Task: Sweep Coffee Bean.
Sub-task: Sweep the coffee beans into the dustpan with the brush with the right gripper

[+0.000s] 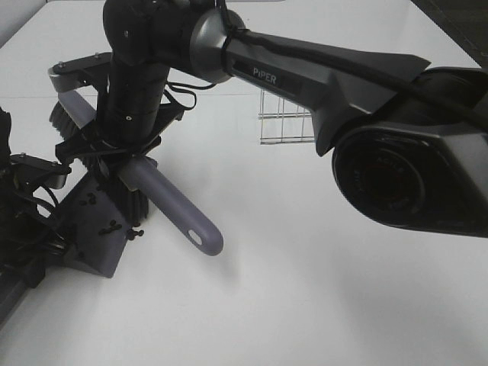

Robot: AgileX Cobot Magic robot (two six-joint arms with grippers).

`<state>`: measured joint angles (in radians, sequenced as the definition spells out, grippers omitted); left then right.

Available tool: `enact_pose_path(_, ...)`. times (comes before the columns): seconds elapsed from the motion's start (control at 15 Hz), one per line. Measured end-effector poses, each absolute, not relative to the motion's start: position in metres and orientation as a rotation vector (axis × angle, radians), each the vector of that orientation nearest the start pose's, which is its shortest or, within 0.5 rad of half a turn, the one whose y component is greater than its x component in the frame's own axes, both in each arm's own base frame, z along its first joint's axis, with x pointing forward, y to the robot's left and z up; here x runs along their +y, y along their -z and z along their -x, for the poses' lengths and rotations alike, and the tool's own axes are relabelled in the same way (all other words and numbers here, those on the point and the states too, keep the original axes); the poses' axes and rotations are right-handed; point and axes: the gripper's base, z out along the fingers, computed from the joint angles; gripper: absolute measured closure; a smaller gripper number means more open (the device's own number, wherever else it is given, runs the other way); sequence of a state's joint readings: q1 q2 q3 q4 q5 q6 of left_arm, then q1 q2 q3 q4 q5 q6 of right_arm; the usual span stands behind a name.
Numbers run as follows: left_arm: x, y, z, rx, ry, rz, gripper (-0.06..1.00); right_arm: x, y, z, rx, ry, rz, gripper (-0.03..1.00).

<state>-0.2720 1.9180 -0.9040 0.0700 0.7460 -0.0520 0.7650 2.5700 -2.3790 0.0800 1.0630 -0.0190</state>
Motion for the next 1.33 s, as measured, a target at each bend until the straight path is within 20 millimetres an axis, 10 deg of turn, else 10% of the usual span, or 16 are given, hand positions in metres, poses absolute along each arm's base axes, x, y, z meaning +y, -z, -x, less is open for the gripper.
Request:
enact_pose_path(0.4, -0.076, -0.098, -0.281, 3.210, -0.074, -0.412, 0.60, 0.365, -0.234, -0.389, 2.416, -0.160, 1.023, 0.61)
enact_pose_path(0.6, -0.076, -0.098, -0.281, 3.211, -0.073, -0.411, 0.60, 0.349, -0.241, -0.388, 2.458, 0.036, 1.059, 0.61)
enact_pose_path(1.07, -0.076, -0.098, -0.281, 3.210, -0.074, -0.412, 0.60, 0.347, -0.199, -0.398, 2.513, 0.215, 1.053, 0.61)
enact_pose_path(1.33, -0.076, -0.098, -0.281, 3.210, -0.074, -0.412, 0.60, 0.349, -0.135, -0.397, 2.676, 0.240, 0.995, 0.61)
